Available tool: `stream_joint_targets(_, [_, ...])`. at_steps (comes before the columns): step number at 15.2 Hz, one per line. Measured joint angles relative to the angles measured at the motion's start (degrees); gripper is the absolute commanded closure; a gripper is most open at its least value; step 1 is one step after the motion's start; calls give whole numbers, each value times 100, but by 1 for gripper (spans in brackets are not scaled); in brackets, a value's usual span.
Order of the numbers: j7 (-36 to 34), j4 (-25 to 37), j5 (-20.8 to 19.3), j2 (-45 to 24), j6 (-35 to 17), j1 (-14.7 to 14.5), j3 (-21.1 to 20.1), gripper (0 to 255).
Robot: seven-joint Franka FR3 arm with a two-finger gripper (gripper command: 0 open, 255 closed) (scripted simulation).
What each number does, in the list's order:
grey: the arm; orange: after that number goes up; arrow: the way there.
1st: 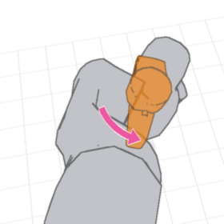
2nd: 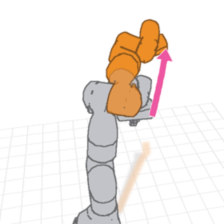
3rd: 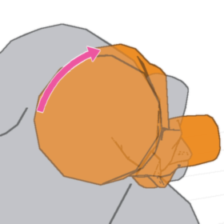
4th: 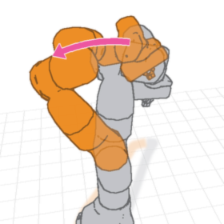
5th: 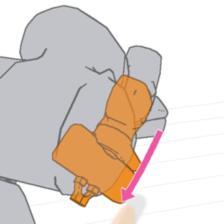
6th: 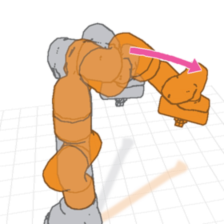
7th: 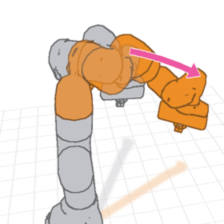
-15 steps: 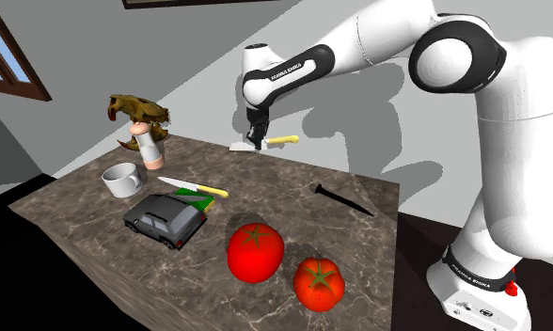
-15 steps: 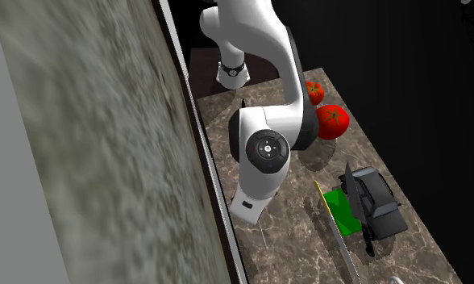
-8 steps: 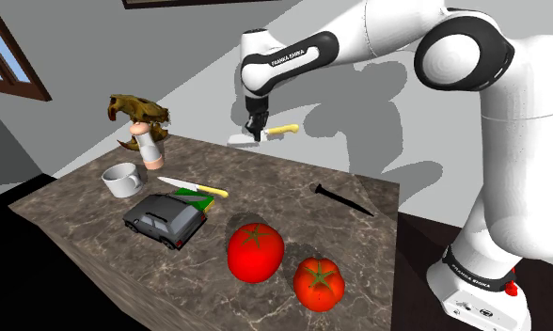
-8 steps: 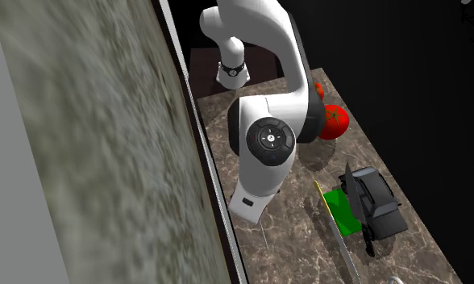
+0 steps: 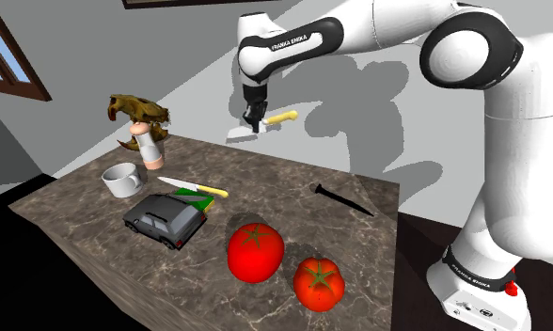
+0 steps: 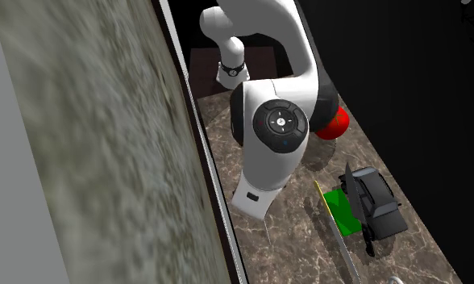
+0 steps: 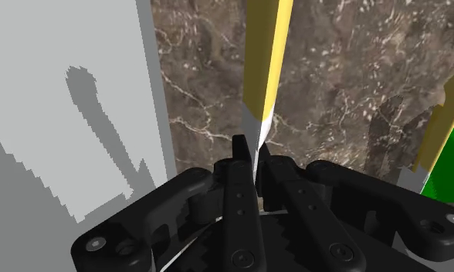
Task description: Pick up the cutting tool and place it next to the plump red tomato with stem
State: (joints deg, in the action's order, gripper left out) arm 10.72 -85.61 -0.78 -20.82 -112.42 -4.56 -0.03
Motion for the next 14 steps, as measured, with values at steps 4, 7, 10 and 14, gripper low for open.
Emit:
stream_joint_targets(4, [-397,-637,-75,483,-147,-266,-114,255])
stream_joint_targets(7, [-703,-1124,-124,809,-300,-452,-213,255])
stream_joint_targets(10, [-1049,-1557,-172,1160,-372,-651,-339,255])
stream_joint_targets(14, [-1546,-2038,-229,1499,-497,-921,-538,255])
